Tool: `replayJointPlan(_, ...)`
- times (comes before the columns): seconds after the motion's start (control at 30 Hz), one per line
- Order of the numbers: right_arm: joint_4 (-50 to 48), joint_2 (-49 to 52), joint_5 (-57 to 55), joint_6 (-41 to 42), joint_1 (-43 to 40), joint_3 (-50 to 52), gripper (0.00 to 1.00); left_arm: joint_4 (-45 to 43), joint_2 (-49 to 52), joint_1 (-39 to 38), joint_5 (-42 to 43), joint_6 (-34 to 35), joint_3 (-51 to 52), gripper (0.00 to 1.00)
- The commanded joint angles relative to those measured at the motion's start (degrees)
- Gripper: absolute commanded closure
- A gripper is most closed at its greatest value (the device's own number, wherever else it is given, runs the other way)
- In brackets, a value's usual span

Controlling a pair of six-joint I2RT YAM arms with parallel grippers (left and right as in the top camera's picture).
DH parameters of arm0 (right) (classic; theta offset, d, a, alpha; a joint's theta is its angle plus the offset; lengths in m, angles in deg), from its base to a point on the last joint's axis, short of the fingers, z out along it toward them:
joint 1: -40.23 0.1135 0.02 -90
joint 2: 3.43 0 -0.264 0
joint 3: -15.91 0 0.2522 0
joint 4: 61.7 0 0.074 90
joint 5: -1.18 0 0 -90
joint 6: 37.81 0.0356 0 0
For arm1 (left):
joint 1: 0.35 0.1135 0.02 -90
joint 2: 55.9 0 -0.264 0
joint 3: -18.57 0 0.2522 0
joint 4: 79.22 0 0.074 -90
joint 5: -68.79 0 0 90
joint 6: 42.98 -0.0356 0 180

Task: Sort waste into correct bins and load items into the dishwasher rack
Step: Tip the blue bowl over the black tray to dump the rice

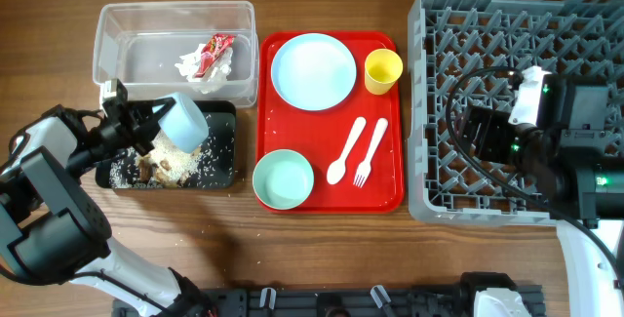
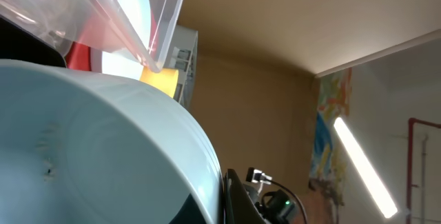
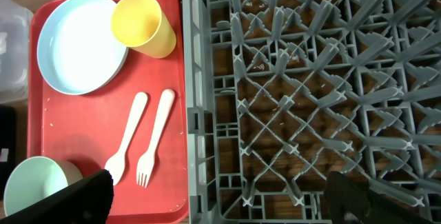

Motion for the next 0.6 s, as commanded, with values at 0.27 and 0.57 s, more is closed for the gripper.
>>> replayJointPlan(0.27,0.2,0.1,0.5,0.8,-0.2,-1.0,0.00,4.2,-1.5,-0.7,1.9,2.0,-0.5,0.96)
replayJointPlan(0.57,-0.1,0.1,1.0,0.8,-0.2,-1.0,0.00,3.8,-16.4,-9.5,-2.7,2.0,-6.8,0.96)
